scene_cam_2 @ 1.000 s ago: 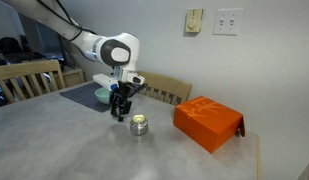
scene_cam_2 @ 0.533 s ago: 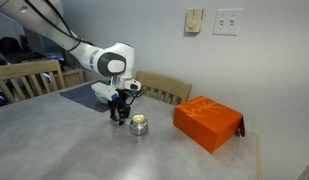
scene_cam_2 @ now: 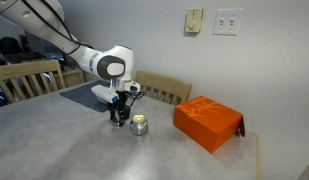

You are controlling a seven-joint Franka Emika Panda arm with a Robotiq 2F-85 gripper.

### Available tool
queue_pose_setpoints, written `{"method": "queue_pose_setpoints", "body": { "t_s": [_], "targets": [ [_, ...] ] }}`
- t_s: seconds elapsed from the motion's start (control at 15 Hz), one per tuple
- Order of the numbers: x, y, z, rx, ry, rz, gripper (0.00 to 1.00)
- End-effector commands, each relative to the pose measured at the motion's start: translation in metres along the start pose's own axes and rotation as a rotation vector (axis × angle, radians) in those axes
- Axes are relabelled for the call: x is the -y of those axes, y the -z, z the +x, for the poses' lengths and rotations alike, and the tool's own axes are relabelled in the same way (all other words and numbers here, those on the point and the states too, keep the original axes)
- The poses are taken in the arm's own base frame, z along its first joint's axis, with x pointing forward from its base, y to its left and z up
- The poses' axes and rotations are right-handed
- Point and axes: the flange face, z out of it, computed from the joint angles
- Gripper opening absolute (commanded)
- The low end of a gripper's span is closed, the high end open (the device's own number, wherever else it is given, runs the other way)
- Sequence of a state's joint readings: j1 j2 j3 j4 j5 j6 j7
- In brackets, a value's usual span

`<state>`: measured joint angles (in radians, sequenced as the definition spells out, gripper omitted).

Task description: Open the silver candle container

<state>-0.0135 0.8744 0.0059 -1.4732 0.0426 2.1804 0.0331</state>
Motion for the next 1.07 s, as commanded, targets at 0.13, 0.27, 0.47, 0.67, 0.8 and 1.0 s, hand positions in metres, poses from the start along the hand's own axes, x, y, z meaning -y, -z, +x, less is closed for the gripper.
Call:
{"method": "queue_pose_setpoints", "body": {
  "t_s": [0.13, 0.27, 0.47, 0.67, 0.8, 1.0],
  "targets": [
    [0.003, -0.016, 0.001, -0.027, 0.031, -0.016, 1.0],
    [0.007, -0.014, -0.002, -0.041, 0.034, -0.011, 1.0],
    [0.009, 0.001, -0.01, -0.084, 0.048, -0.012, 1.0],
    [0.012, 0.025, -0.023, -0.173, 0.075, -0.031, 1.0],
    [0.015, 0.047, -0.039, -0.228, 0.105, -0.05, 1.0],
    [0.021, 0.085, -0.074, -0.242, 0.181, -0.059, 1.0]
  ]
}}
